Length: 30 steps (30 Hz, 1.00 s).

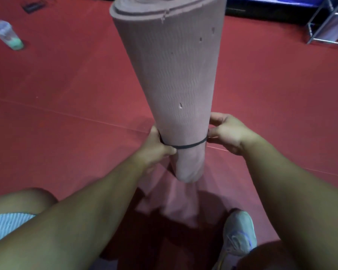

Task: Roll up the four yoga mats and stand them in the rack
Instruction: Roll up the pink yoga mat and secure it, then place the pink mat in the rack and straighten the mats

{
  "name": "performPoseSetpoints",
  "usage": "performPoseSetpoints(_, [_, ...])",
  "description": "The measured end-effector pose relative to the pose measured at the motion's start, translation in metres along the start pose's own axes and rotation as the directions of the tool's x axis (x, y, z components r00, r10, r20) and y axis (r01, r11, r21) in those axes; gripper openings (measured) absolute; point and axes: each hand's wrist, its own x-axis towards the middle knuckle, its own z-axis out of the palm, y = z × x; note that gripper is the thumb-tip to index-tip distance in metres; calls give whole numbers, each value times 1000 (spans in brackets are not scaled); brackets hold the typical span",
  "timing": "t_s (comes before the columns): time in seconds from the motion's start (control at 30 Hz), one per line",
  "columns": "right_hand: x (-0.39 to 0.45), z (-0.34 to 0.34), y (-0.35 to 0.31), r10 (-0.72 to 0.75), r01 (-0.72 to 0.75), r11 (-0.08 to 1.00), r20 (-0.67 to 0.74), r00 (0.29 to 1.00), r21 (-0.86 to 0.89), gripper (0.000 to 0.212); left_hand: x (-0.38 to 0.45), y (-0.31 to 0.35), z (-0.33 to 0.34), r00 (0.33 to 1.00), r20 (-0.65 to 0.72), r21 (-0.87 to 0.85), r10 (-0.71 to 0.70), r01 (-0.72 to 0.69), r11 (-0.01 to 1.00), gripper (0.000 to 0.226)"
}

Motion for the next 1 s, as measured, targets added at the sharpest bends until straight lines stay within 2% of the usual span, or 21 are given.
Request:
performPoseSetpoints(0.07, [7, 1, -8, -29, 31, 998, -31, 999, 58, 69, 9, 8, -6, 998, -17, 13, 68, -67, 998, 100])
performPoseSetpoints(0.13, [17, 1, -16, -45, 51, 995, -64, 997, 89, 67, 26, 19, -15, 989, -27, 99, 143, -139, 985, 96])
performPoseSetpoints(0.23, [39, 7, -25, -71, 80, 991, -95, 993, 103, 61, 50, 36, -27, 980, -6, 107, 197, -195, 975, 88])
performPoseSetpoints(0.3, [55, 12, -30, -87, 98, 991, -120, 989, 92, 55, 65, 49, -34, 971, -22, 217, 237, -227, 949, 89])
performPoseSetpoints(0.43, [63, 19, -59, -97, 113, 988, -145, 985, 106, 41, 76, 97, -47, 981, -24, 437, 194, -164, 884, 105])
performPoseSetpoints(0.53, [49, 10, -98, -86, 109, 988, -189, 978, 113, 42, 72, 148, -40, 986, -13, 568, 166, -129, 813, 104])
performPoseSetpoints(0.63, [25, -9, -156, -77, 123, 977, -243, 967, 177, 39, 58, 213, -18, 987, -24, 649, 158, -105, 753, 99])
performPoseSetpoints(0.73, [-15, -42, -225, -53, 113, 975, -292, 955, 192, 35, 35, 292, 16, 987, -18, 603, 160, -117, 789, 102])
performPoseSetpoints(0.77, [-29, -58, -249, -52, 116, 973, -298, 953, 201, 40, 28, 322, 31, 988, -2, 586, 157, -126, 800, 104])
performPoseSetpoints(0.83, [-62, -100, -301, -41, 116, 965, -302, 952, 234, 49, 13, 387, 66, 986, 56, 567, 155, -159, 808, 99])
performPoseSetpoints(0.93, [-123, -170, -384, -35, 98, 970, -269, 962, 224, 48, -14, 482, 121, 978, 146, 543, 150, -206, 814, 81])
performPoseSetpoints(1.0, [-158, -222, -436, -84, 120, 983, -246, 966, 136, 47, -25, 547, 160, 962, 227, 520, 152, -252, 816, 90])
